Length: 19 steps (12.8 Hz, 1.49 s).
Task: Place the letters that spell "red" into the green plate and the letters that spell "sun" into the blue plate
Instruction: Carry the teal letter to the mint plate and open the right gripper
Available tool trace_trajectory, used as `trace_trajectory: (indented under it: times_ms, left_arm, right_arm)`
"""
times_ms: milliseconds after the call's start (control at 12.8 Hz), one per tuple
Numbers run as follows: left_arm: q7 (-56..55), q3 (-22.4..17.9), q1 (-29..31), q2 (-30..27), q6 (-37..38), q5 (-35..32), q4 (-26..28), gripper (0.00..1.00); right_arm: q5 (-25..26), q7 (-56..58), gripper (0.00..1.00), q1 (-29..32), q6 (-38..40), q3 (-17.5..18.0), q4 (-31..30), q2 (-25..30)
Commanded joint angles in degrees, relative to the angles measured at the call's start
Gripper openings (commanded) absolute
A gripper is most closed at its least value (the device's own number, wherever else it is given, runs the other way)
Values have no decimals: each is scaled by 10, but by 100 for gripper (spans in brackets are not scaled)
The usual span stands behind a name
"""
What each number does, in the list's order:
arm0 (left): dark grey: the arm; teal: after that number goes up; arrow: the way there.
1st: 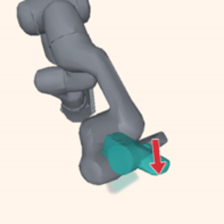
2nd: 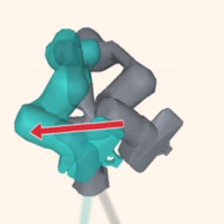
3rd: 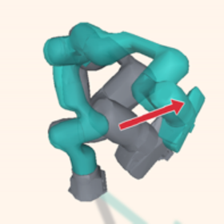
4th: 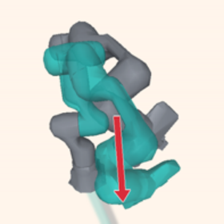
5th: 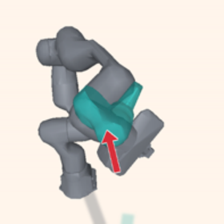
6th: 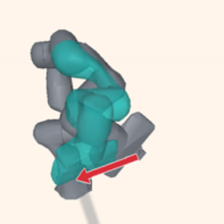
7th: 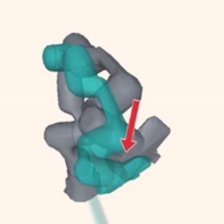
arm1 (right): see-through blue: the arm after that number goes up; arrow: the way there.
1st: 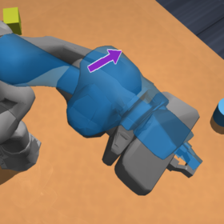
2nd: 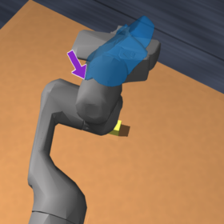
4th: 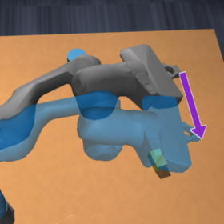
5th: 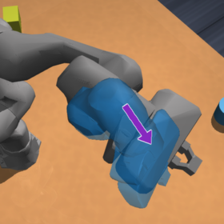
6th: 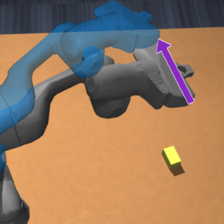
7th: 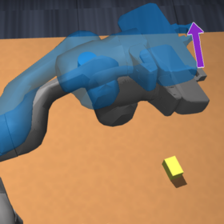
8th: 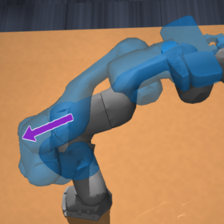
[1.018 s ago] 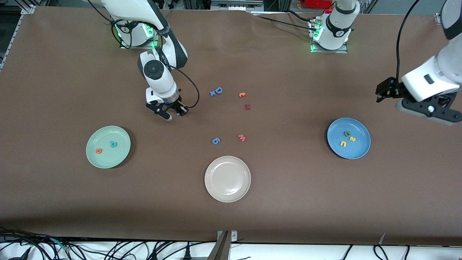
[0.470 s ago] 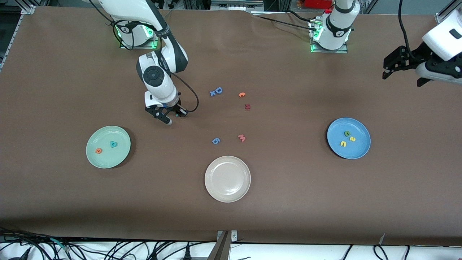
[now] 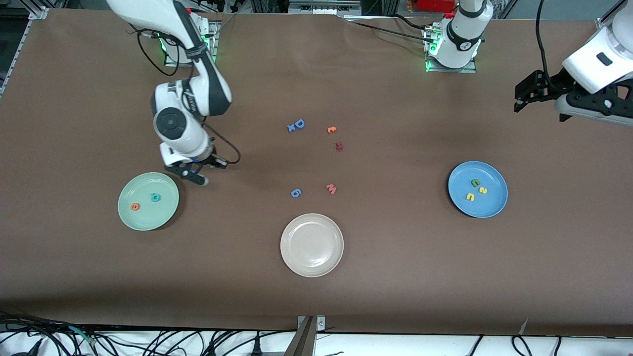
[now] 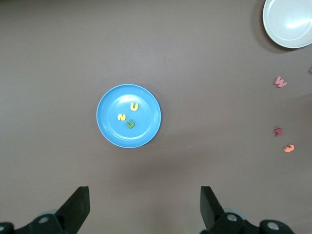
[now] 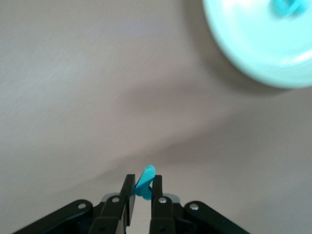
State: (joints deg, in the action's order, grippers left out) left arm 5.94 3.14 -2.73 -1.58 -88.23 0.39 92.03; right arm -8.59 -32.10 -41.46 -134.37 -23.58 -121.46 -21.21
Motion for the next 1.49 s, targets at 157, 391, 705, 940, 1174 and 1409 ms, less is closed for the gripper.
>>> trace_trajectory:
  times_ms: [157, 391, 705, 940, 1174, 1409]
  left_arm:
    - [-4, 20, -7, 9, 1, 8, 3, 100]
    - [-1, 21, -5, 9, 1, 9, 2, 100]
    - [-2, 20, -1, 9, -3, 11, 2, 100]
    - [-3, 20, 2, 12, -5, 13, 3, 100]
    - [-5, 20, 3, 12, -5, 14, 3, 100]
    - [-5, 20, 3, 12, -5, 14, 3, 100]
  right_arm:
    - [3, 205, 6, -5, 31, -101, 3, 6]
    - [2, 310, 6, 14, 31, -137, 18, -8]
    - [1, 396, 6, 69, 31, -136, 60, -37]
    - [-6, 403, 47, 73, 31, -135, 84, -57]
    - [-16, 399, 100, 71, 32, -135, 89, -53]
    - [-63, 399, 100, 67, 83, -135, 96, -42]
